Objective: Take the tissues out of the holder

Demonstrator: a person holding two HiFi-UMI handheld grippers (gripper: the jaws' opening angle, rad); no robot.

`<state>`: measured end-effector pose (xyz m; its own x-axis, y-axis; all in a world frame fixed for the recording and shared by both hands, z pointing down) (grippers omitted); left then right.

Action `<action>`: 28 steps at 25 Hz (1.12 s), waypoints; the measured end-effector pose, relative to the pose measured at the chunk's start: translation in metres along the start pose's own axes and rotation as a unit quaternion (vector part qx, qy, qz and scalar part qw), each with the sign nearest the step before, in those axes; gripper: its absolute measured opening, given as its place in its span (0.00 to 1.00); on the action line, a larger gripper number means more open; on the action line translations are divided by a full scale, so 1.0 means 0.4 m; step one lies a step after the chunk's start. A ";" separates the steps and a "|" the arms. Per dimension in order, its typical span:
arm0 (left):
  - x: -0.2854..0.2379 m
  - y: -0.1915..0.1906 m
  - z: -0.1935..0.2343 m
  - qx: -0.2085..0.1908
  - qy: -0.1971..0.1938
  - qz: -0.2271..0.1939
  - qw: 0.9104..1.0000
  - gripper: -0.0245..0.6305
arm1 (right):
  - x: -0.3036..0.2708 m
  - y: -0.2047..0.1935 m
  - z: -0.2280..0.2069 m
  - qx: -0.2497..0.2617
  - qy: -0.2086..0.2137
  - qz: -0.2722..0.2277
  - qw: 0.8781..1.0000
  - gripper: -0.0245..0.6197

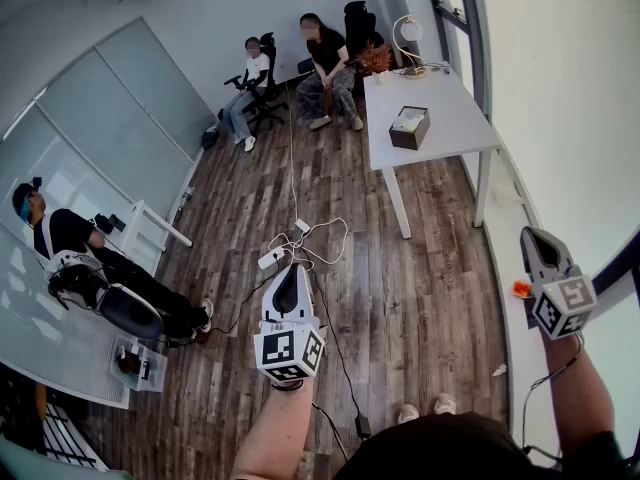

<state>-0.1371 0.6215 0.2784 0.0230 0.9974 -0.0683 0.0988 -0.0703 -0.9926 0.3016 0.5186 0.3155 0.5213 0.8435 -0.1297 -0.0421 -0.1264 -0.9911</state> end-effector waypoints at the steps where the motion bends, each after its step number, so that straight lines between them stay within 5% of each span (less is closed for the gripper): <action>1: -0.006 0.006 -0.009 -0.001 -0.002 -0.001 1.000 0.04 | 0.002 0.003 -0.009 0.000 -0.001 -0.001 1.000 0.05; 14: -0.081 -0.031 -0.046 -0.009 0.016 0.016 1.000 0.04 | -0.060 -0.047 -0.096 0.014 -0.013 -0.001 1.000 0.05; 28: -0.479 -0.088 0.107 -0.017 -0.021 0.018 0.999 0.04 | -0.400 -0.037 -0.142 0.005 -0.055 0.021 0.998 0.05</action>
<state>-0.1874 0.4334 0.3222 -0.0145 0.9941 -0.1079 0.1321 -0.1050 -0.9857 0.2671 0.3558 0.3527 0.4221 0.8900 -0.1724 -0.0706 -0.1573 -0.9850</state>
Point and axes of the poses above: the fingertips, and each gripper's own axes: x backward along the fingers, z to its left, y out of its top, the point moved 6 cm from there along x, backward along the fingers, and after that the axes turned 6 degrees about z, right-handed, at the moved point
